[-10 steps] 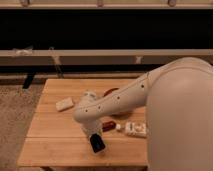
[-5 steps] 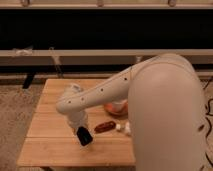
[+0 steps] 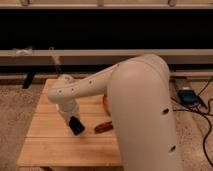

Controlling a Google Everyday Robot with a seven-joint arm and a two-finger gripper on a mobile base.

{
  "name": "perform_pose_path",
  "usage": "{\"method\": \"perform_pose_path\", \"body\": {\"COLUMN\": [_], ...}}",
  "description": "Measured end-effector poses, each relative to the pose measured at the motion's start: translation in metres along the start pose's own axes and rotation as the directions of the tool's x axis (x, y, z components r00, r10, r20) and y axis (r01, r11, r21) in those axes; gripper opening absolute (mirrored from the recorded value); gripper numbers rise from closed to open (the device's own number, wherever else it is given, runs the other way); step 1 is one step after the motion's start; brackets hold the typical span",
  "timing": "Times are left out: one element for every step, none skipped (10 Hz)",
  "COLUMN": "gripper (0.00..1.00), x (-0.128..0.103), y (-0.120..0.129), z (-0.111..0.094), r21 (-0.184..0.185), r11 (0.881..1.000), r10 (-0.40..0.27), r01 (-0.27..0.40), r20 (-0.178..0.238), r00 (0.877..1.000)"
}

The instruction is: Place the eraser on the white sponge

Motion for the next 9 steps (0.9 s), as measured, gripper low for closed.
{"method": "perform_pose_path", "body": {"gripper": [0.00, 0.00, 0.00, 0.00, 0.00, 0.00, 0.00, 0.00, 0.00], "x": [-0.011, -0.020, -0.031, -0.039, -0.048, -0.057, -0.069, -0.078, -0.091], "y": [-0.012, -0.023, -0.040, -0.048, -0.052, -0.053, -0.055, -0.054, -0.048], "z": [-0.001, -0.001, -0.004, -0.007, -0.010, -0.011, -0.011, -0.010, -0.007], "r21": [0.000, -0.002, -0.003, -0.005, -0.012, -0.019, -0.027, -0.036, -0.051], "r11": [1.000, 1.000, 0.999, 0.999, 0.998, 0.996, 0.994, 0.991, 0.987], "r10": [-0.014, -0.022, -0.032, -0.044, -0.063, -0.085, -0.107, -0.126, -0.152], "r01": [0.014, 0.022, 0.032, 0.044, 0.064, 0.085, 0.108, 0.126, 0.153], "r20": [0.009, 0.014, 0.020, 0.021, 0.024, 0.025, 0.025, 0.024, 0.026], "r00": [1.000, 1.000, 0.999, 0.999, 0.998, 0.996, 0.994, 0.992, 0.988]}}
